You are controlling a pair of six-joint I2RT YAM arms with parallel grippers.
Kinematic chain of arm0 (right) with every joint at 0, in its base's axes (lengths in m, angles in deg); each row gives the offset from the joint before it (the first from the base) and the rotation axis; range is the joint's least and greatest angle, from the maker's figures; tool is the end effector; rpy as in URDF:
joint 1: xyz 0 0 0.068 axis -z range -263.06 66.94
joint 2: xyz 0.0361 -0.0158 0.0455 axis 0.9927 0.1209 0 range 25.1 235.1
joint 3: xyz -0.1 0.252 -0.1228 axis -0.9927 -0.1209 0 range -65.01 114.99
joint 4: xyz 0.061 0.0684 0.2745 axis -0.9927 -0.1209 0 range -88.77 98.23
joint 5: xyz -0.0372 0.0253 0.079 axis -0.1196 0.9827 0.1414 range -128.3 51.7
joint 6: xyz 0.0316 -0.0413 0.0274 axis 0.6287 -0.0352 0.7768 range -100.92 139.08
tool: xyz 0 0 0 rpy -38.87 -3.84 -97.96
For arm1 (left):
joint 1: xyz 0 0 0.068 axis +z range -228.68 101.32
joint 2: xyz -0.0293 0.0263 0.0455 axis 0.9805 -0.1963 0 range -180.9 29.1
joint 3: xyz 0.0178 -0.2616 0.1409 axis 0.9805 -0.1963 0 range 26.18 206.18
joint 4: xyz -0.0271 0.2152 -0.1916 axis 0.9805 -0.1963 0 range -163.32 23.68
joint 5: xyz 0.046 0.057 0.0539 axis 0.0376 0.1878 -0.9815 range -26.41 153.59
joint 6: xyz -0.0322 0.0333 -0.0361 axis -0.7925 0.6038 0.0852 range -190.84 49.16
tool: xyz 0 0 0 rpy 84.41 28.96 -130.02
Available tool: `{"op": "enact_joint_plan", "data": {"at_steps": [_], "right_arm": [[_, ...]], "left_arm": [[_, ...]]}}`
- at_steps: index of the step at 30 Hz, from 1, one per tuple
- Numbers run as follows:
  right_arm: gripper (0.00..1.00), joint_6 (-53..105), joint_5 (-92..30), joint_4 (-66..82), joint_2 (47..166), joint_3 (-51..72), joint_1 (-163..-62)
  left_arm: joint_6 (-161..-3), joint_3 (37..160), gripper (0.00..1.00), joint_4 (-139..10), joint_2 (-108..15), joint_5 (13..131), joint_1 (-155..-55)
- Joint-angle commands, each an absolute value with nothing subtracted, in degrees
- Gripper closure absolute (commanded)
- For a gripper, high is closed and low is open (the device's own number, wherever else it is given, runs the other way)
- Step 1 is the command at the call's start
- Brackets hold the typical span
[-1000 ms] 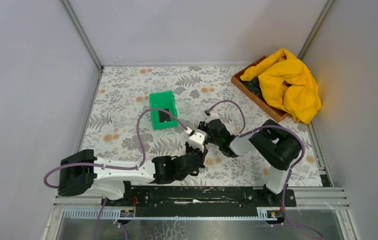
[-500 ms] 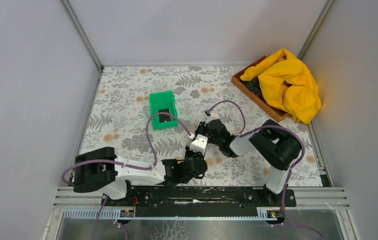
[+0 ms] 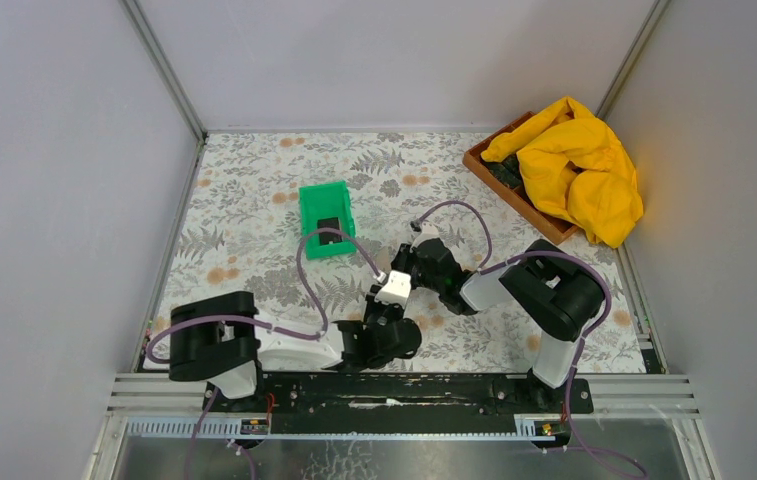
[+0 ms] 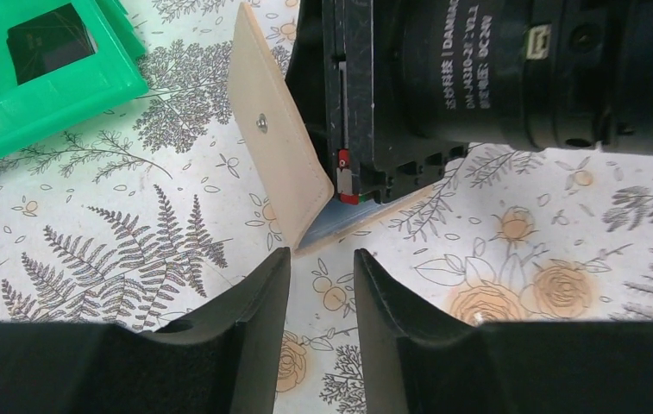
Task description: Take the credit cards out of the card holder
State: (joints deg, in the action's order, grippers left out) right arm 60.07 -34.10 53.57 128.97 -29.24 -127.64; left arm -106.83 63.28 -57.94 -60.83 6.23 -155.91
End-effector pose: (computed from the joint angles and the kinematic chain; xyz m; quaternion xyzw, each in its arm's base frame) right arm 0.2506 0.2515 0.1171 -0.0465 0.8312 0.3982 0.3853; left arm 0.1018 -0.2873 0.1525 0.1110 0.8225 -0.0401 0.5564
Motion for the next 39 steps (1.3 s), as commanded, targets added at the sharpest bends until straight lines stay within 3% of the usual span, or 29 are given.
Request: {"op": "enact_joint_plan", "data": {"at_steps": [1, 18, 31, 39], "right_arm": [[0.85, 59.4, -33.2, 51.4, 128.9, -30.5, -128.0], [0.85, 59.3, -34.2, 52.9, 128.4, -35.6, -126.9], [0.85, 59.8, -33.8, 56.4, 129.8, -39.3, -126.6], [0.82, 57.2, -33.3, 51.4, 123.8, -38.1, -127.2]], "left_arm": [[-106.5, 66.1, 0.59, -59.1, -64.4, 1.3, -154.8], [-111.4, 63.3, 0.59, -63.0, -62.6, 1.2, -146.1], [-114.3, 61.4, 0.59, -63.4, -65.0, 1.9, -144.9], [-118.3, 58.2, 0.61, -62.0, -66.3, 5.4, -145.2]]}}
